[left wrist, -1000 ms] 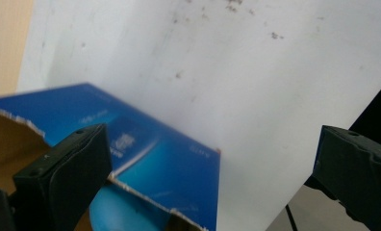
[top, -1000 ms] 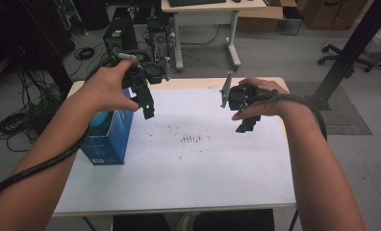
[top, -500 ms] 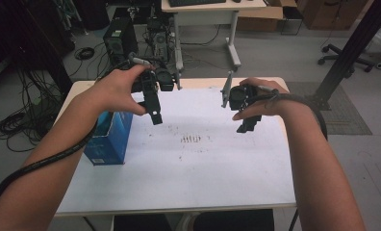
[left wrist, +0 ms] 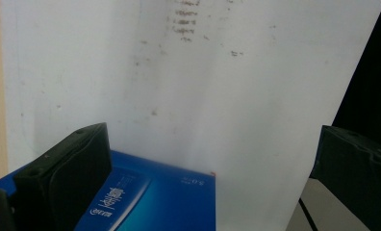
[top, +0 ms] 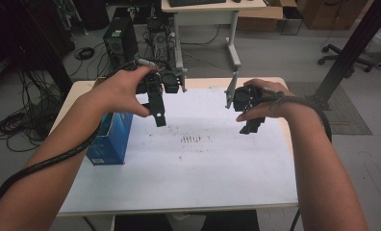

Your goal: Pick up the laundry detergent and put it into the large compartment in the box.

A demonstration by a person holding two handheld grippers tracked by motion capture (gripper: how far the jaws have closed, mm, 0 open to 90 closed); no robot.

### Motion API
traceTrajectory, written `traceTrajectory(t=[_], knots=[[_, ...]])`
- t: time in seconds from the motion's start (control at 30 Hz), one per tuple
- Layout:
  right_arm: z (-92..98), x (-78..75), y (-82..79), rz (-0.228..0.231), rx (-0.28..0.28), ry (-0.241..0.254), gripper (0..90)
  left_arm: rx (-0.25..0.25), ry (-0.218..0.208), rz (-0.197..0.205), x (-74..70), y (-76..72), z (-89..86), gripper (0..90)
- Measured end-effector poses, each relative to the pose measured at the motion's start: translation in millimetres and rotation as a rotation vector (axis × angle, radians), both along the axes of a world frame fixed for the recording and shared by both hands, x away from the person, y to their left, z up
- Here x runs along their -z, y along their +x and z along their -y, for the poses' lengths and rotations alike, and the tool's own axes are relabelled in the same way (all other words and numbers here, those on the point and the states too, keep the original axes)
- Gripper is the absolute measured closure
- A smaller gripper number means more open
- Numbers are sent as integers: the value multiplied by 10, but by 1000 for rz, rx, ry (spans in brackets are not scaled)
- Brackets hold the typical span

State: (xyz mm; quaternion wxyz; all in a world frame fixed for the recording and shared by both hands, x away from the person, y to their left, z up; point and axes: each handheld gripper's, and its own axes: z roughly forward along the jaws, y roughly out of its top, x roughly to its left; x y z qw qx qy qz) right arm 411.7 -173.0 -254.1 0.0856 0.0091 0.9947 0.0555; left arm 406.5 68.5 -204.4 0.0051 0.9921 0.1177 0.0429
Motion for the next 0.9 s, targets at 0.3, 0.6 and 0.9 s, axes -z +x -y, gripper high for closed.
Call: traceTrajectory(t=[0.3, 0.6, 0.9], knots=[[15, 5, 19, -6, 7, -3, 60, 7, -6, -17, 14, 25, 29, 2], [-16, 33, 51, -13, 7, -16, 60, -4, -10, -6, 18, 45, -7, 2], [-16, 65, 78, -18, 7, -15, 60, -9, -10, -12, 65, 73, -10, 2]])
